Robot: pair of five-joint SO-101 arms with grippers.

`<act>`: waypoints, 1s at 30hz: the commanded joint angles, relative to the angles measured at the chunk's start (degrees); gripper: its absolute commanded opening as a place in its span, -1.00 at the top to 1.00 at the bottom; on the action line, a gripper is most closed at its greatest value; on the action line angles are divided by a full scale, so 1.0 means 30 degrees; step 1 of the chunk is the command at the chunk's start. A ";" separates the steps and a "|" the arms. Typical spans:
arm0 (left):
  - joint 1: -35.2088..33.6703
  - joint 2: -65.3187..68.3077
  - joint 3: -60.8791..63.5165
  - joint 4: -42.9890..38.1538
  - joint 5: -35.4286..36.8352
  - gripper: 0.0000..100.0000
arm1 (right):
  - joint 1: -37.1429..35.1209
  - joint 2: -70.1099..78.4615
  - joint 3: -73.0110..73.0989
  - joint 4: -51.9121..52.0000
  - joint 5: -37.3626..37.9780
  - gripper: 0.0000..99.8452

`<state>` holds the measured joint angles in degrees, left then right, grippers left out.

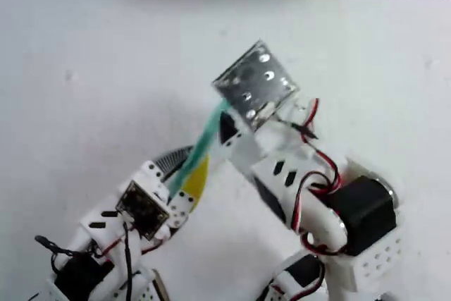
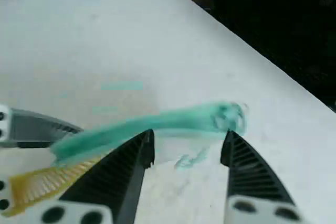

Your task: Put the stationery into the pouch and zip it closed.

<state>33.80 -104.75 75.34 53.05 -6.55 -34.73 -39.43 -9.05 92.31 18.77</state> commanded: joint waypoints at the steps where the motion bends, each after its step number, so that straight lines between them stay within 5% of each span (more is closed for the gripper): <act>1: 0.1451 0.0161 0.1231 -0.0850 -0.0176 0.96 | -0.1685 0.1011 -0.2960 0.1832 0.2637 0.62; 8: 0.1568 0.0161 0.1407 -0.0938 -0.0176 0.96 | 0.0659 0.2652 -0.4425 0.1978 -0.2901 0.61; 14: 0.1451 0.0161 0.1407 -0.0938 -0.0176 0.96 | 0.1597 0.2212 -0.2755 0.2095 -0.9817 0.28; 30: 0.1538 0.0161 0.1348 -0.0938 -0.0205 0.96 | 0.1538 0.0190 0.3223 0.1187 -1.0081 0.26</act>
<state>38.20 -104.75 77.63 50.42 -6.55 -30.15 -41.01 -0.09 96.70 -11.30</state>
